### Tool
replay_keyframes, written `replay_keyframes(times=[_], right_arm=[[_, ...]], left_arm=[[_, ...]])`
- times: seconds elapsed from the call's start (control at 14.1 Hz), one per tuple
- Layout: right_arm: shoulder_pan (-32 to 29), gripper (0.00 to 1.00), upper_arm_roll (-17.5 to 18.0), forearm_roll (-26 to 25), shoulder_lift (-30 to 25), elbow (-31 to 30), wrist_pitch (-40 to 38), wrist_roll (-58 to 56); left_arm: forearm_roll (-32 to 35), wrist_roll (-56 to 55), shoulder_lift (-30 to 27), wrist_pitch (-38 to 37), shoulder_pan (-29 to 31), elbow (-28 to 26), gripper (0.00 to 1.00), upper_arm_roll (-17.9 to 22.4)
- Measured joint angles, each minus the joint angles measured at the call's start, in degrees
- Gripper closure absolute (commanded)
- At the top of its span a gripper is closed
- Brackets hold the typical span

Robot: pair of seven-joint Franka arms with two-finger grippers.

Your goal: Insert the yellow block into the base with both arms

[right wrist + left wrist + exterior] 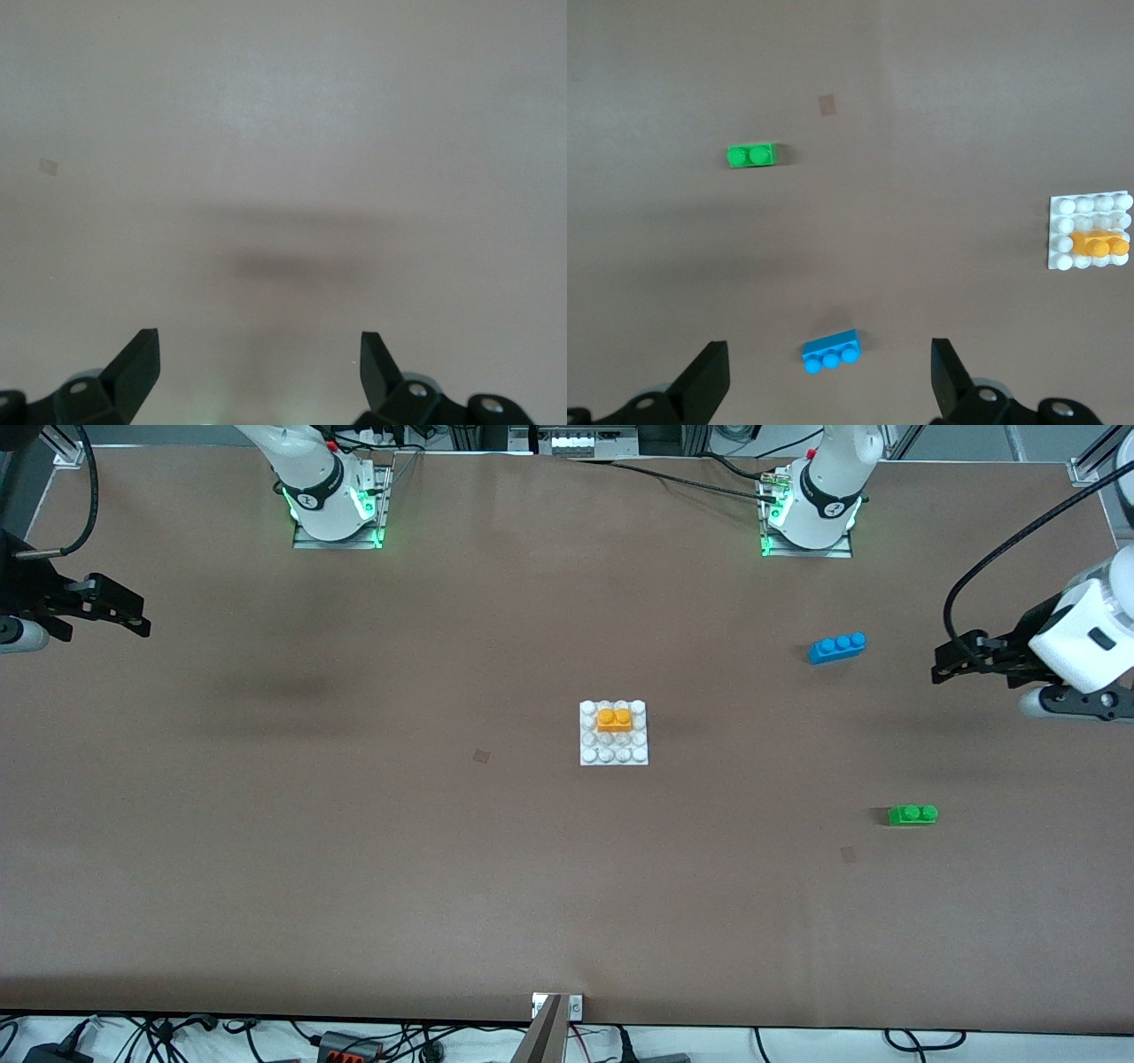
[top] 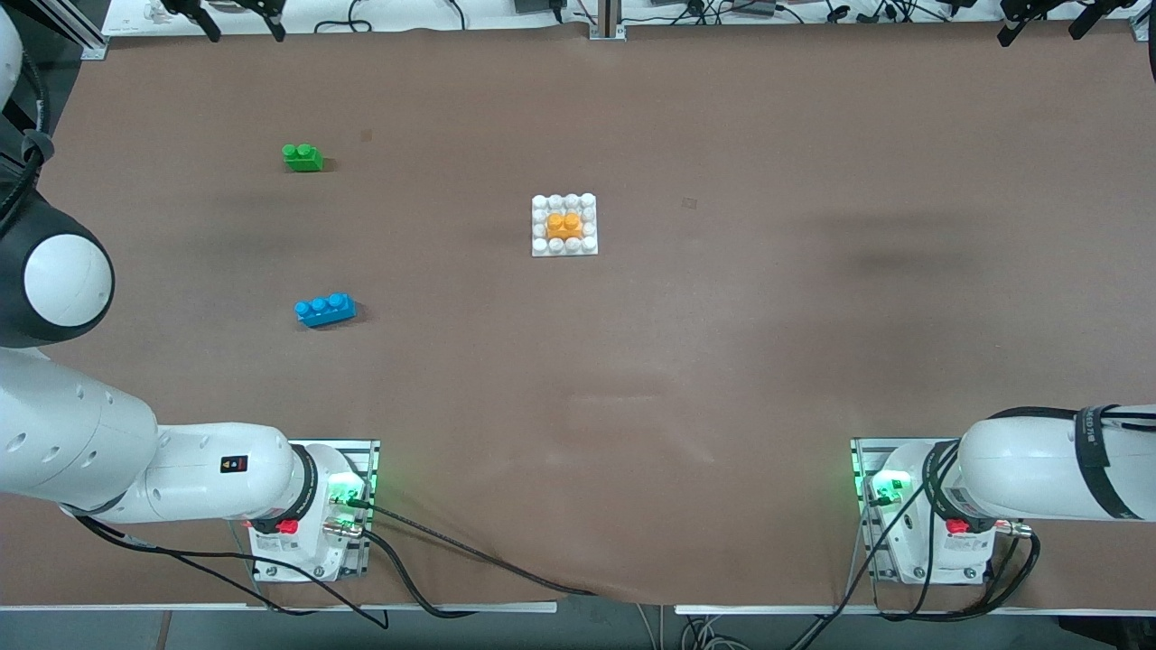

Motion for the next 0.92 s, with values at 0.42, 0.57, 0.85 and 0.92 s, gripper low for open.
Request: replay_keyframes(times=[0.42,0.57,0.85,0.92], right_arm=[[0.0,0.00,0.0,0.0,0.0,0.0,0.0,0.0],[0.0,0.00,0.0,0.0,0.0,0.0,0.0,0.0],[0.0,0.00,0.0,0.0,0.0,0.0,0.0,0.0],[0.0,0.00,0.0,0.0,0.0,0.0,0.0,0.0]], left_arm=[[0.0,-7.0,-0.9,-0.4,-0.1,0.0,0.00,0.1],[0.0,-7.4,-0.9,-0.4,-0.2,0.0,0.00,0.1],[-0.1,-7.5,-0.9,-0.6,-0.3,0.0,0.00,0.1],[-0.1,-7.5,-0.9,-0.6,-0.3,0.0,0.00,0.1]])
